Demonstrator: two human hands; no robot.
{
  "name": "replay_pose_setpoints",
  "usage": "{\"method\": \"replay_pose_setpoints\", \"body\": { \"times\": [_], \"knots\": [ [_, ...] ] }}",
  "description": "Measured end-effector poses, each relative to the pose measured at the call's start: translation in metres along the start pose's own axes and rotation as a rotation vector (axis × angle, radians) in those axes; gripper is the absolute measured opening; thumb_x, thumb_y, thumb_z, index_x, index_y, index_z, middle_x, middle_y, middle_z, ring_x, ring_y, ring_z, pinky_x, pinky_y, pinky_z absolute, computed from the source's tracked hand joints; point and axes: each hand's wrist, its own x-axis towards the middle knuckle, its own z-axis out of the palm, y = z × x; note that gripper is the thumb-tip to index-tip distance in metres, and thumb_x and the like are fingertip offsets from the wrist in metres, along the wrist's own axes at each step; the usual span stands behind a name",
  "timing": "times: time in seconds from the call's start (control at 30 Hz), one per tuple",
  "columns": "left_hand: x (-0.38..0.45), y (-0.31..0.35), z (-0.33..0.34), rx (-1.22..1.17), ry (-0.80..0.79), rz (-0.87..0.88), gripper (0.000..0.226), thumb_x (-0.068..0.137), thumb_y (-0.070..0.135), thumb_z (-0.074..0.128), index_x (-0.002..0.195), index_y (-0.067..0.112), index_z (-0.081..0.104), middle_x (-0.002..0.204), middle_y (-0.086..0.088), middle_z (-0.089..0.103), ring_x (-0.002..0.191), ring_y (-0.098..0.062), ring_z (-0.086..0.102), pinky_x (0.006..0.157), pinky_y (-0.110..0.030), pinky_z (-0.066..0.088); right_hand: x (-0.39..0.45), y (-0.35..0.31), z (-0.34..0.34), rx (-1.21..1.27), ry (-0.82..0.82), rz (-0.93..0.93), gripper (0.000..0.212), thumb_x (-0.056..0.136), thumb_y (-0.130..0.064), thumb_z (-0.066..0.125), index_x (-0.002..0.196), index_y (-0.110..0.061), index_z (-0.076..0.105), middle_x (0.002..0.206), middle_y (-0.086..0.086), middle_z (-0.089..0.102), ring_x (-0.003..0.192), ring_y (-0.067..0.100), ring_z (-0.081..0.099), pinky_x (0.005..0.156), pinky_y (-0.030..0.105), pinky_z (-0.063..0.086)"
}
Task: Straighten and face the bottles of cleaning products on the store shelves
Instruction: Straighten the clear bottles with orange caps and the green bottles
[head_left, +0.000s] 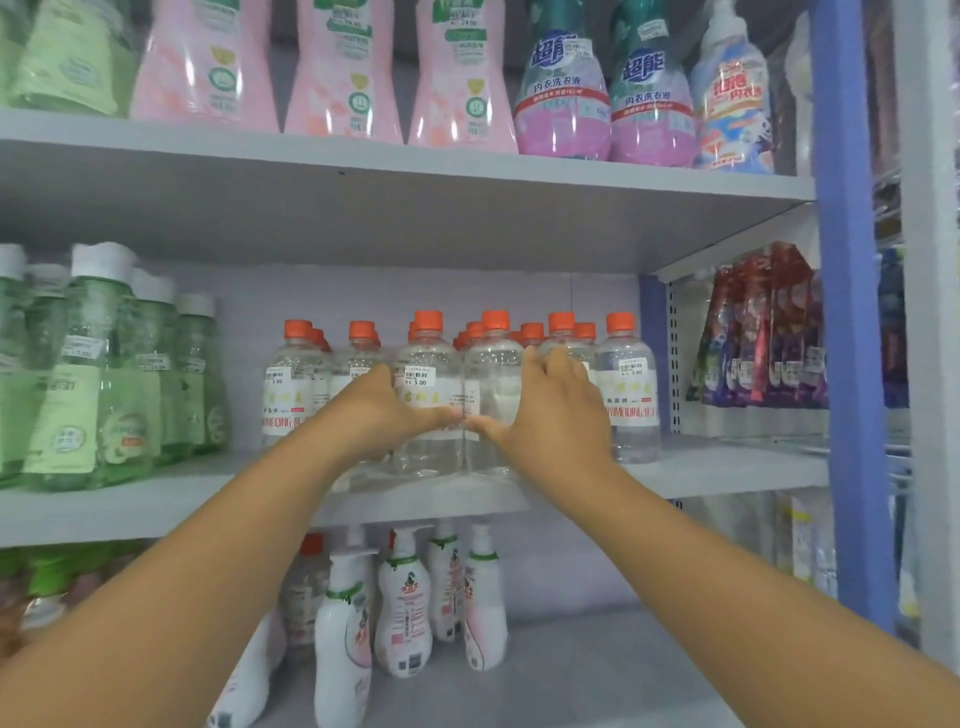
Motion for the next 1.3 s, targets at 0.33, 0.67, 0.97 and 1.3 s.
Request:
{"method": "replay_pose_setpoints", "body": {
  "times": [0.33,0.67,0.97,1.3],
  "knots": [
    [0.000,-0.016,0.006,-0.101,0.010,0.057,0.067,0.054,0.086,0.071,0.097,0.041,0.047,0.098,0.012,0.064,0.080,-0.013,0.070,0.071,-0.036,0.062,0.057,0.021,-0.037,0.371,0.069,-0.077,0.059,0.093,-0.064,0.060,0.129,-0.019,0.065,0.107,-0.005,0.065,0.114,0.021,0.058,0.090,0.035,0.047],
    [-0.002,-0.018,0.006,-0.113,0.028,0.116,0.048,0.070,0.067,0.081,0.095,0.042,0.049,0.096,0.016,0.064,0.064,0.004,0.069,0.056,-0.020,0.056,0.130,0.007,-0.035,0.119,-0.394,-0.207,0.048,0.088,-0.059,0.069,0.068,-0.015,0.068,0.059,0.001,0.066,0.060,0.018,0.061,0.051,0.027,0.035],
    [0.000,-0.019,0.009,-0.085,0.036,0.124,0.061,0.056,0.082,0.070,0.102,0.046,0.054,0.097,0.021,0.068,0.077,-0.002,0.071,0.069,-0.032,0.058,0.134,0.016,-0.039,0.235,-0.506,-0.264,0.023,0.095,-0.043,0.066,0.110,-0.029,0.077,0.098,-0.006,0.076,0.086,0.016,0.072,0.070,0.027,0.052],
    [0.000,-0.020,0.007,-0.079,0.041,0.117,0.092,0.047,0.088,0.074,0.123,0.044,0.046,0.102,0.017,0.067,0.081,-0.006,0.072,0.073,-0.036,0.063,0.137,0.020,-0.038,0.200,-0.471,-0.274,0.021,0.095,-0.046,0.067,0.101,-0.028,0.076,0.097,-0.004,0.077,0.082,0.014,0.072,0.068,0.027,0.051]
  ]
}}
